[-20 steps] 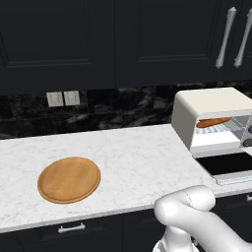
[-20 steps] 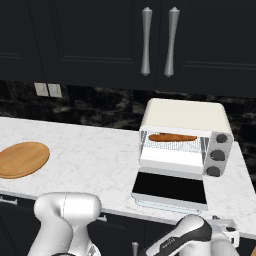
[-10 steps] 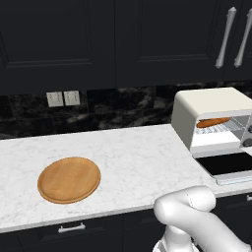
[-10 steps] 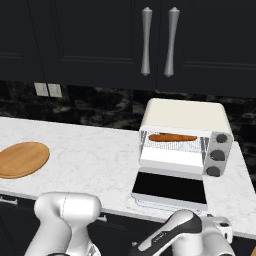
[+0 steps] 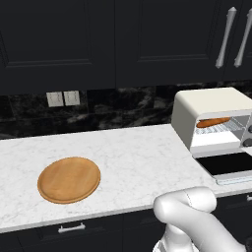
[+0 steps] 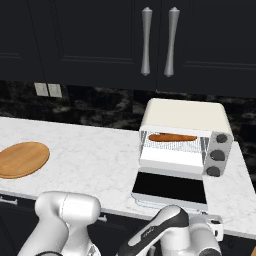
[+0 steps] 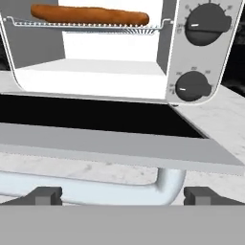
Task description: Pick up the kebab skewer and baguette bread, and place them inside the toaster oven. Close the toaster oven door and start by setting the timer.
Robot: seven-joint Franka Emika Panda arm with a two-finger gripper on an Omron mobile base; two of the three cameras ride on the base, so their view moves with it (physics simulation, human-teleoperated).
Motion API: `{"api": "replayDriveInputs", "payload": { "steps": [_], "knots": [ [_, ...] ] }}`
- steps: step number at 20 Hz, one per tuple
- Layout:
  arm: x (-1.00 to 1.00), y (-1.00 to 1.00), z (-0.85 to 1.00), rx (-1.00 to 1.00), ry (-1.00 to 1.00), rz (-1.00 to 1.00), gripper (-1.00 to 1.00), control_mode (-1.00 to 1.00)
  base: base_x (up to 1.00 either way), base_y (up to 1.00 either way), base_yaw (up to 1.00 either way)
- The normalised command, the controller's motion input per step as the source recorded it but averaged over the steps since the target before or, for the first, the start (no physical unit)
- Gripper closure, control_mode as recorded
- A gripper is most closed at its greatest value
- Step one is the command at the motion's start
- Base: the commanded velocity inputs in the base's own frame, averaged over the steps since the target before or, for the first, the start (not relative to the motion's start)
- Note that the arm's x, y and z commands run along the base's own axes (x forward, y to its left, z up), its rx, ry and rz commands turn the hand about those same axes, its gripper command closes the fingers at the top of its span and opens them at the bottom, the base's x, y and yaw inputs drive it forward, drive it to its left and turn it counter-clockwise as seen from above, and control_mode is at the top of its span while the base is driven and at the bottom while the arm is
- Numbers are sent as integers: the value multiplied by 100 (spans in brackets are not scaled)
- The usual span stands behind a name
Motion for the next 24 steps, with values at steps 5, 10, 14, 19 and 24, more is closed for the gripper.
{"api": "replayDriveInputs", "payload": {
  "steps": [5, 10, 14, 19, 24],
  "knots": [
    [-22, -27, -8, 0, 1, -2, -100, -100, 0, 0, 0],
    [0, 0, -29, -2, 0, 0, -100, -100, 0, 0, 0],
    [21, 9, -11, -2, 0, 0, -100, -100, 0, 0, 0],
    [43, 16, 0, 0, 0, -1, -100, -100, 0, 0, 0],
    [26, 6, -8, -1, 0, 0, -100, -100, 0, 0, 0]
  ]
}}
